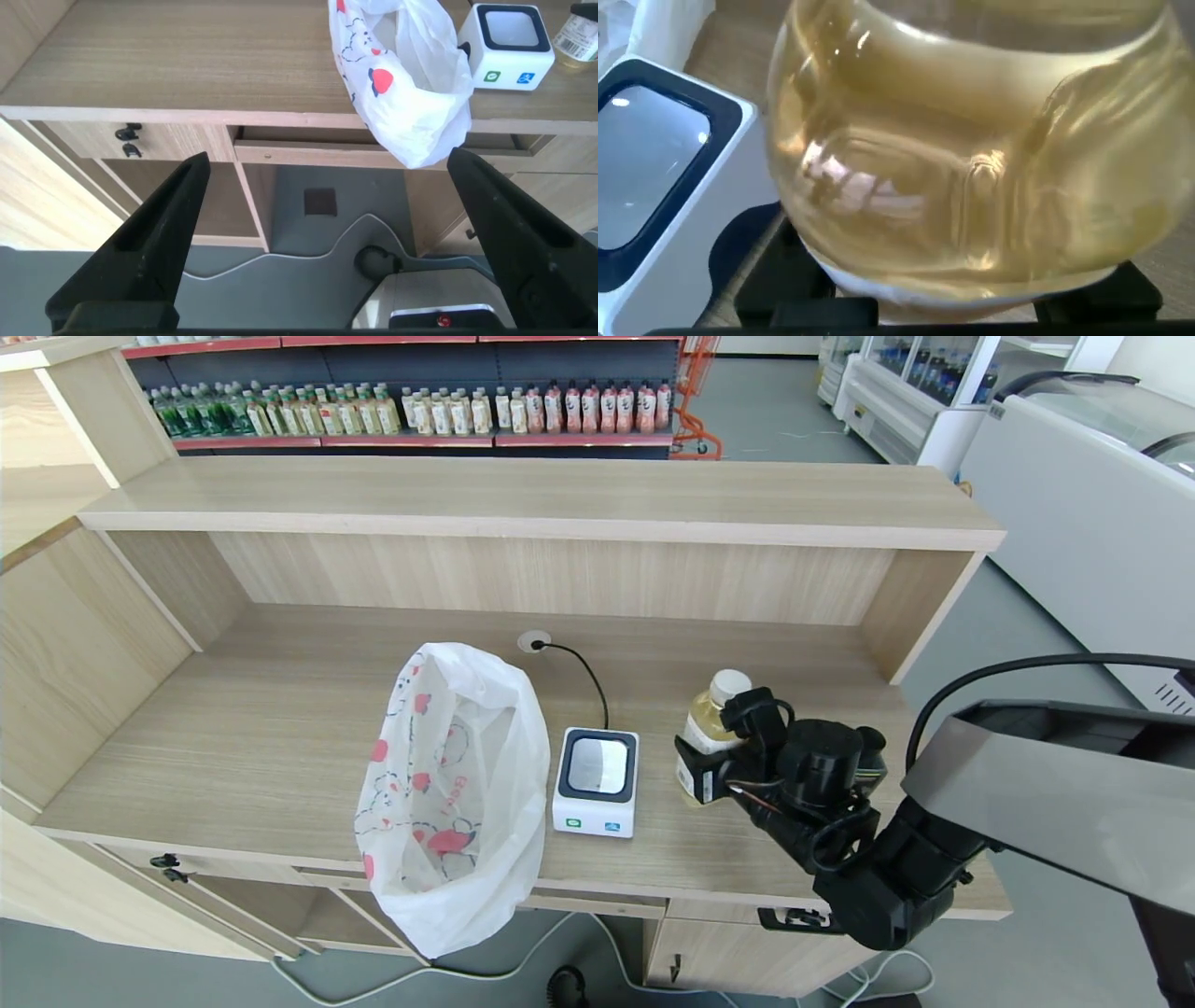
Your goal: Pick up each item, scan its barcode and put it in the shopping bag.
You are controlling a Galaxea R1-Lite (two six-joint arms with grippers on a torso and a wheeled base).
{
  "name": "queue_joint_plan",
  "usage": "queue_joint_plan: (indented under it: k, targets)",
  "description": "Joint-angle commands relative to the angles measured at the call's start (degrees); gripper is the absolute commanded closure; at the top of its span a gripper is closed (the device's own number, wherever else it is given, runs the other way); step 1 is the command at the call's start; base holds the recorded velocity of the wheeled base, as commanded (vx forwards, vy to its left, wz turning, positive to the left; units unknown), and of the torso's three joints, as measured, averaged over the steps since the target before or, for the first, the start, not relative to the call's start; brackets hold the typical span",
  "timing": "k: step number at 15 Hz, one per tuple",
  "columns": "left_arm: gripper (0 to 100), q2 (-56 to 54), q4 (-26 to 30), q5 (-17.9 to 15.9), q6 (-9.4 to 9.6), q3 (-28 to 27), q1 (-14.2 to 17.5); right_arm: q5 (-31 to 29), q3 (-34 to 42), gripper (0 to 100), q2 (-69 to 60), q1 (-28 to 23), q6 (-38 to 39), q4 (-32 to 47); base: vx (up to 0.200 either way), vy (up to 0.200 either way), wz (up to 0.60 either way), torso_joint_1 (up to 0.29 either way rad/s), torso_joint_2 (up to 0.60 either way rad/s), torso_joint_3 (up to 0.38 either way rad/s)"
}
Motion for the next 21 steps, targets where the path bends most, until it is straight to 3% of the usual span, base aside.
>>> queue_joint_plan:
  k: [1, 4, 6, 11, 13, 18, 21]
  targets:
    - [0, 0.1, 0.0, 0.0, 0.02, 0.0, 0.0, -0.3, 0.2, 100, -1.8, -0.1, 0.5, 0.1, 0.000, 0.000, 0.00, 0.000, 0.00, 0.000]
    - [0, 0.1, 0.0, 0.0, 0.02, 0.0, 0.0, 0.2, 1.0, 100, -8.6, -2.2, 6.4, 2.4, 0.000, 0.000, 0.00, 0.000, 0.00, 0.000]
    - [0, 0.1, 0.0, 0.0, 0.02, 0.0, 0.0, 3.4, 0.1, 100, -17.2, -2.8, 13.4, 10.7, 0.000, 0.000, 0.00, 0.000, 0.00, 0.000]
    - [0, 0.1, 0.0, 0.0, 0.02, 0.0, 0.0, 22.0, -3.7, 100, -40.8, -5.5, 28.1, 32.6, 0.000, 0.000, 0.00, 0.000, 0.00, 0.000]
    - [0, 0.1, 0.0, 0.0, 0.02, 0.0, 0.0, 34.1, -5.8, 100, -53.4, -5.5, 33.5, 44.4, 0.000, 0.000, 0.00, 0.000, 0.00, 0.000]
    - [0, 0.1, -0.1, 0.0, 0.02, 0.0, 0.0, 49.0, 0.8, 100, -72.5, -1.4, 36.0, 59.8, 0.000, 0.000, 0.00, 0.000, 0.00, 0.000]
    - [0, 0.1, 0.0, 0.0, 0.02, 0.0, 0.0, 54.9, 1.6, 100, -76.4, 0.8, 35.9, 62.4, 0.000, 0.000, 0.00, 0.000, 0.00, 0.000]
